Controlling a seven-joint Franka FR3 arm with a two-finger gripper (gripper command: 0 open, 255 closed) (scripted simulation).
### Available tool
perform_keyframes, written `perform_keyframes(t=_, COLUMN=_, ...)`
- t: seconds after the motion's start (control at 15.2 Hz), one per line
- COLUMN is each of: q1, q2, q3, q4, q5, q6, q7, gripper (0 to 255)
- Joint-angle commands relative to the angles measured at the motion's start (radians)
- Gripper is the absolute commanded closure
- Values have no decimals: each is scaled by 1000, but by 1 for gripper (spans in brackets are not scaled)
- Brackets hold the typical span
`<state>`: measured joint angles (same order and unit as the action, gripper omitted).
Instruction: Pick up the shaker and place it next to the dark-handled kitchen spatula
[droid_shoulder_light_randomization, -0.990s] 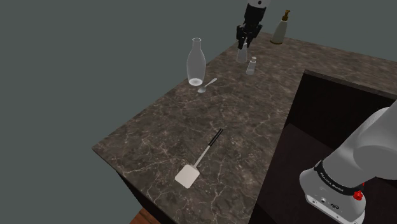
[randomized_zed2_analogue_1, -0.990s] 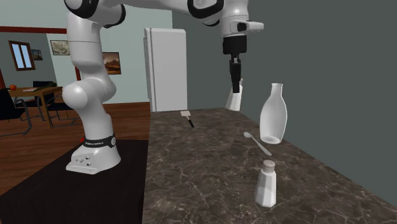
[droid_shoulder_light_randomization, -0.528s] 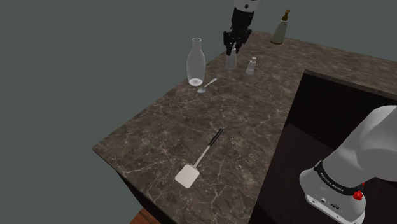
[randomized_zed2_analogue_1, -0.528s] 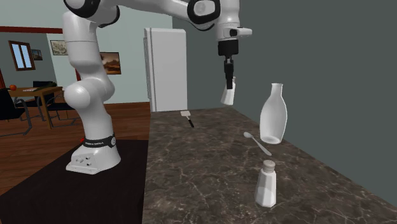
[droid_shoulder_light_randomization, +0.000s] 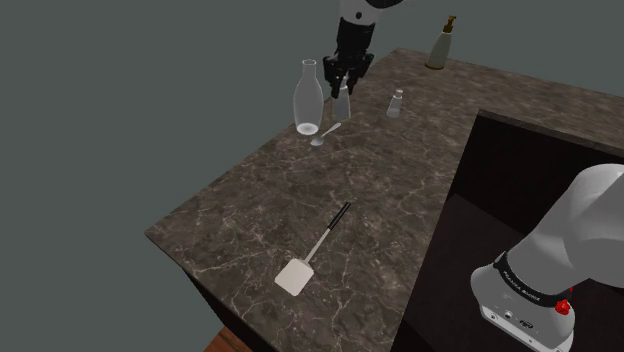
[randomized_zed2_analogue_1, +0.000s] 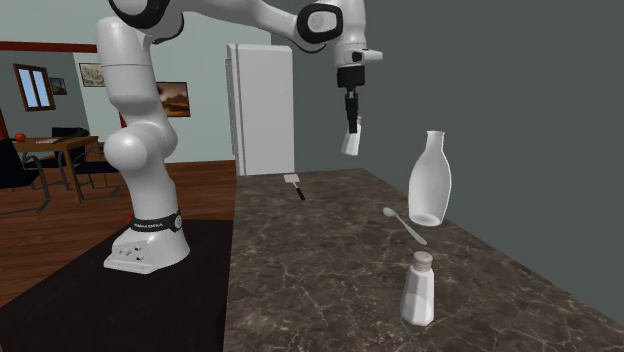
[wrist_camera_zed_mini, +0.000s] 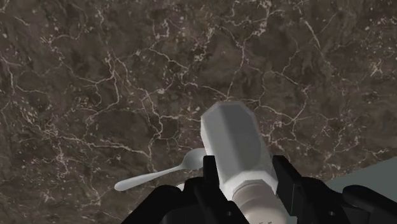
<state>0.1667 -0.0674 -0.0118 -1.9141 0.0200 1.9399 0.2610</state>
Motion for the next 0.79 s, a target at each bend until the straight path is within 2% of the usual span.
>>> perform_keyframes(t=0.0, q1=22, q2=-4, q3=26, q4=-9, q5=-3, q6=5, q7=50, gripper=255)
perform_keyframes(t=0.73, q1=144, q2=95, q3=161, q4=110, q5=-35, q6=-14, q7=317, gripper=255)
